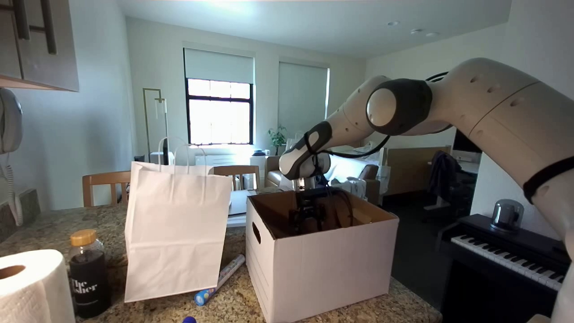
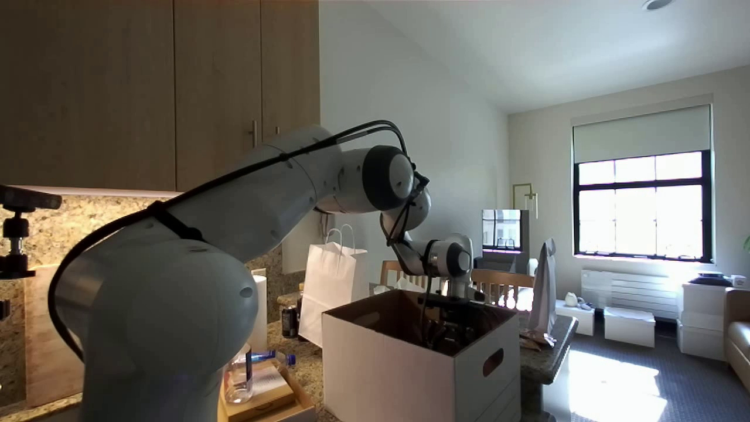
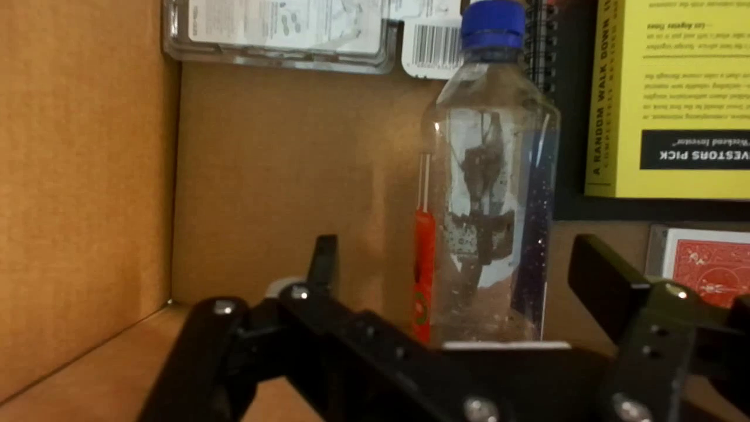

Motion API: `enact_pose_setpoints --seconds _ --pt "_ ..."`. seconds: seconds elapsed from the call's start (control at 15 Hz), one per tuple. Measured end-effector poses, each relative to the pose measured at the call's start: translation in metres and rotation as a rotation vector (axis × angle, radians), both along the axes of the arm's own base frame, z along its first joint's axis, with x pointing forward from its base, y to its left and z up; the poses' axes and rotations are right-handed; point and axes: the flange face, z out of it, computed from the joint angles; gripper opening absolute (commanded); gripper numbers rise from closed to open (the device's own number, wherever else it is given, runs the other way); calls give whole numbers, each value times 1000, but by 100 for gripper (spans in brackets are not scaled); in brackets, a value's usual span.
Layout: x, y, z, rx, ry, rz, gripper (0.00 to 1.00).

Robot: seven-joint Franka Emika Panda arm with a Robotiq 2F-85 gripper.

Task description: Remove the bottles from the box and put them on the table

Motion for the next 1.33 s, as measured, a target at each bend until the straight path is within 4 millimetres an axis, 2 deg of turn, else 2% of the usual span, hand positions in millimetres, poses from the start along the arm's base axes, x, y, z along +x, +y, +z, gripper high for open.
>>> enact_pose_setpoints --seconds 0.27,0.47,0.67,0.87,1.07,1.2,1.33 --pt "7 2 -3 -8 -72 -34 100" --pt "3 8 -3 3 -119 -30 100" --pt "-9 25 1 25 -227 -11 100" --pt "-21 46 13 43 -382 -17 100" --pt "-42 59 17 53 -497 -56 100" --pt "-56 57 9 46 -521 -107 100" --pt "-65 44 -5 20 -511 -169 100"
